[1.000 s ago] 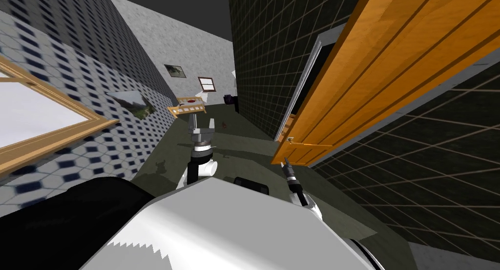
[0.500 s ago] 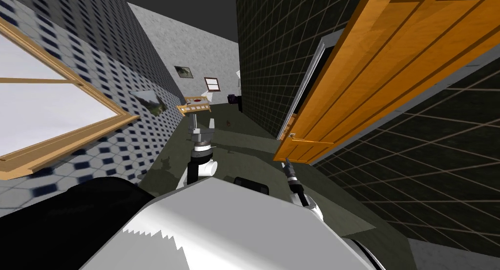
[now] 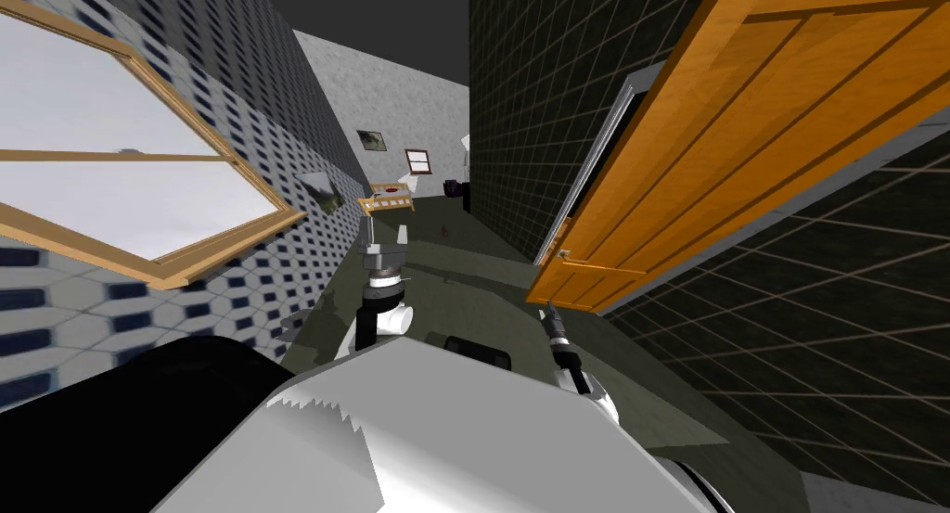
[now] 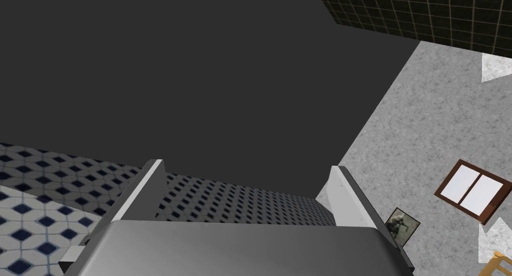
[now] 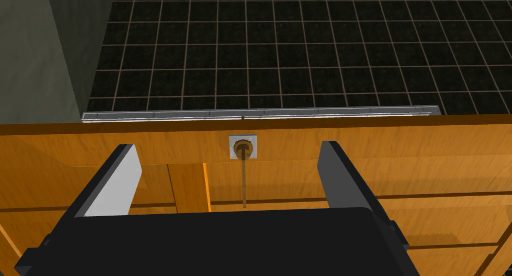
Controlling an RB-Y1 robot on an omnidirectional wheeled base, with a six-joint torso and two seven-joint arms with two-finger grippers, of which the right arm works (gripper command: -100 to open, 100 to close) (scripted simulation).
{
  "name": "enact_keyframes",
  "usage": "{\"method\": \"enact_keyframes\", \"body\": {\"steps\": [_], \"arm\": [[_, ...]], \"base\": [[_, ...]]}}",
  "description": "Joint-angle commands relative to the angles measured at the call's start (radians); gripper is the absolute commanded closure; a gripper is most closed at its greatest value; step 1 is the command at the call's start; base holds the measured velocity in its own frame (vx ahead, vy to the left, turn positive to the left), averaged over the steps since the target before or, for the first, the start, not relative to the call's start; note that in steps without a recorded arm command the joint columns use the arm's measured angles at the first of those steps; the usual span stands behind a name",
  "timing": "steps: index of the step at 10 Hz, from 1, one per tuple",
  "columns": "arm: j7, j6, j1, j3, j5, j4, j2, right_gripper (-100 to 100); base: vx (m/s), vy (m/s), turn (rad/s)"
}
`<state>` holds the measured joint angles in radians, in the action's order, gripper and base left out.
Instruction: Pull the door open
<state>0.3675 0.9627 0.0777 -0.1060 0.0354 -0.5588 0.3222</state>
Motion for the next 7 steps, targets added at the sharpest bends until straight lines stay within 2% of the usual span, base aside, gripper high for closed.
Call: {"method": "enact_keyframes", "body": {"steps": [1,2,3,4,7], "arm": [[-0.003,-0.003,-0.005,0.022,-0.011,0.005,0.008,-100],[-0.005,-0.005,-0.007,0.035,-0.017,0.008,0.011,-100],[-0.005,-0.005,-0.007,0.035,-0.017,0.008,0.011,-100],[-0.008,-0.008,-0.01,0.054,-0.026,0.012,0.015,-100],[-0.016,-0.014,-0.016,0.095,-0.046,0.023,0.026,-100]], "base": [[-0.201,0.029,0.22],[-0.147,-0.018,0.23],[-0.07,-0.023,0.074],[-0.006,-0.036,0.199],[0.076,-0.102,0.229]]}}
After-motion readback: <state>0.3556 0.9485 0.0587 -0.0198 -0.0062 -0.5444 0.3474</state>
